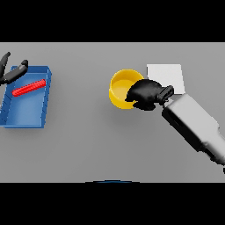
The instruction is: Pick up the red beaker and tilt it to pour out 1 green nut into yellow bowl. Pick up the yellow bowl and place it on the metallic measuring scale.
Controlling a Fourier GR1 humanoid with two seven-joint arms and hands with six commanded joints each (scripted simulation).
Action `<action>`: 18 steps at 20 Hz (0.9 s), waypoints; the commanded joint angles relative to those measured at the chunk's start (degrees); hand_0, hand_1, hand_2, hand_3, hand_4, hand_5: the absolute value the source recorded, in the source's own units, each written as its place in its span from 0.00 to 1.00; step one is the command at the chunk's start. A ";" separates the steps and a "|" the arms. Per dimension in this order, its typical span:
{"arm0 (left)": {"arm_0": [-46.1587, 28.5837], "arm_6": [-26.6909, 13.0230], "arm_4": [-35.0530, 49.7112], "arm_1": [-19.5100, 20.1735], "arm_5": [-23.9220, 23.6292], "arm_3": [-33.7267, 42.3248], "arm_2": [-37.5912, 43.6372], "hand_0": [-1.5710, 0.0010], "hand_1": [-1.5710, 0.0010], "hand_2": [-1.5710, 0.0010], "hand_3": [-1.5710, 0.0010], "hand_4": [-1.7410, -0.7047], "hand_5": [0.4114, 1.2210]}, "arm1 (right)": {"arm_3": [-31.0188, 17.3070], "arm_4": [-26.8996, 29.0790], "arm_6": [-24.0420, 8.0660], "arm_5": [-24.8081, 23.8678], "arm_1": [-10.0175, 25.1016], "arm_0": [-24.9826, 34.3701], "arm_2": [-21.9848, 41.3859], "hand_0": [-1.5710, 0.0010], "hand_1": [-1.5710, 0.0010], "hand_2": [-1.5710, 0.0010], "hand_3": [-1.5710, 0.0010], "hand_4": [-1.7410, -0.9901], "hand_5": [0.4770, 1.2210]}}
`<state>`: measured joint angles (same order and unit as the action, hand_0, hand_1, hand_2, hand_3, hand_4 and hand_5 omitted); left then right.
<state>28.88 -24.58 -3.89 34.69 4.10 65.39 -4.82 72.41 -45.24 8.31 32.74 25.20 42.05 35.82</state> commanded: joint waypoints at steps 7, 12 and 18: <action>0.00 -0.25 1.20 -0.27 0.39 0.27 0.55 1.00 1.00 1.00 1.00 0.90 0.37 | 6.31 0.95 -6.33 1.87 2.23 -1.56 -3.20 0.02 0.00 0.05 0.24 0.00 1.00; -0.38 -2.64 2.08 -0.55 -0.24 2.98 0.74 1.00 1.00 1.00 1.00 0.87 0.40 | 0.78 -0.08 -4.85 -3.74 4.37 1.15 -6.50 0.01 0.00 0.02 0.26 0.00 1.00; -1.97 -4.30 2.46 0.11 -0.18 4.63 0.94 1.00 1.00 1.00 1.00 0.86 0.43 | -9.25 -1.03 -3.52 -8.90 5.98 2.96 -9.10 0.00 0.00 0.01 0.27 0.00 1.00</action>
<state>26.88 -28.87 -1.42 34.79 3.93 70.02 -3.88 63.12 -46.34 4.52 23.84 31.18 44.97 26.73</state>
